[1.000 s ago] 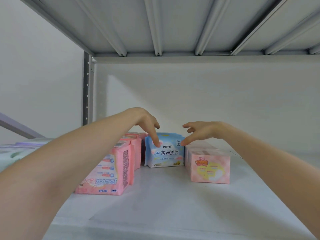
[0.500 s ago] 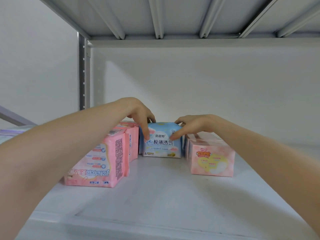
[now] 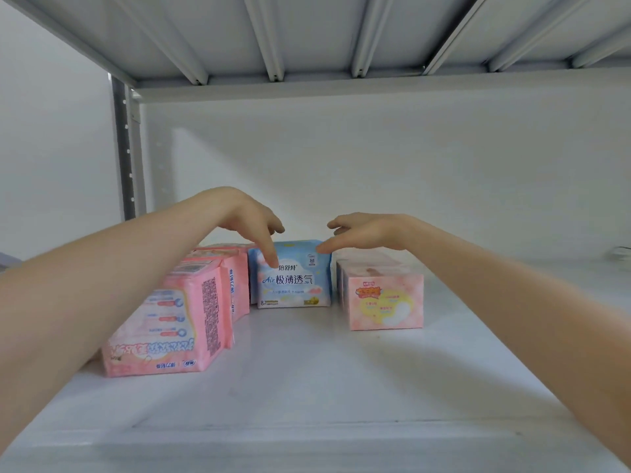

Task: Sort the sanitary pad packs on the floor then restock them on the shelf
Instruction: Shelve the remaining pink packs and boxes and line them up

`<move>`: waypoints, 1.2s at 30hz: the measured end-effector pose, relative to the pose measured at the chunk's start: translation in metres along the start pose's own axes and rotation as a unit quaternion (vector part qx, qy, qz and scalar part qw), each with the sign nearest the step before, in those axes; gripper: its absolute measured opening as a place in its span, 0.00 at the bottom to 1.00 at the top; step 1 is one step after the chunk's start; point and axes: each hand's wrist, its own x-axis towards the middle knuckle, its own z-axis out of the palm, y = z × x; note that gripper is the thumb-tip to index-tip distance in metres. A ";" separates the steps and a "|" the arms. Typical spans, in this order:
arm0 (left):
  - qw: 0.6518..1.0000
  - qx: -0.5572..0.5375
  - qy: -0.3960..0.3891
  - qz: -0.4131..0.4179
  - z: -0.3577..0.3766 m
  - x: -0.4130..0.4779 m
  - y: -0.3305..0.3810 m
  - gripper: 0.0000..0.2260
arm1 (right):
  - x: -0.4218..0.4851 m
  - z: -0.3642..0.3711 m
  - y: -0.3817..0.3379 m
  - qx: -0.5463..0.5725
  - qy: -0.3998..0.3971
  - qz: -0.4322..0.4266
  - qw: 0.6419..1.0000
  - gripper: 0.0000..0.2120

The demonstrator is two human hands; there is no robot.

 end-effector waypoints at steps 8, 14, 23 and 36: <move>0.972 -0.216 0.009 0.094 -0.004 -0.053 0.038 0.56 | -0.062 -0.038 0.036 0.172 0.082 -0.022 0.981 0.37; 0.954 -0.280 -0.007 0.102 0.042 -0.056 0.073 0.51 | -0.097 -0.044 0.074 0.229 0.057 -0.005 0.972 0.33; 0.935 -0.348 -0.010 0.064 0.098 -0.041 0.078 0.54 | -0.102 -0.022 0.103 0.134 -0.137 0.032 0.981 0.60; 0.902 -0.403 -0.068 0.137 0.110 -0.033 0.075 0.26 | -0.064 -0.007 0.105 0.128 -0.249 0.011 0.960 0.70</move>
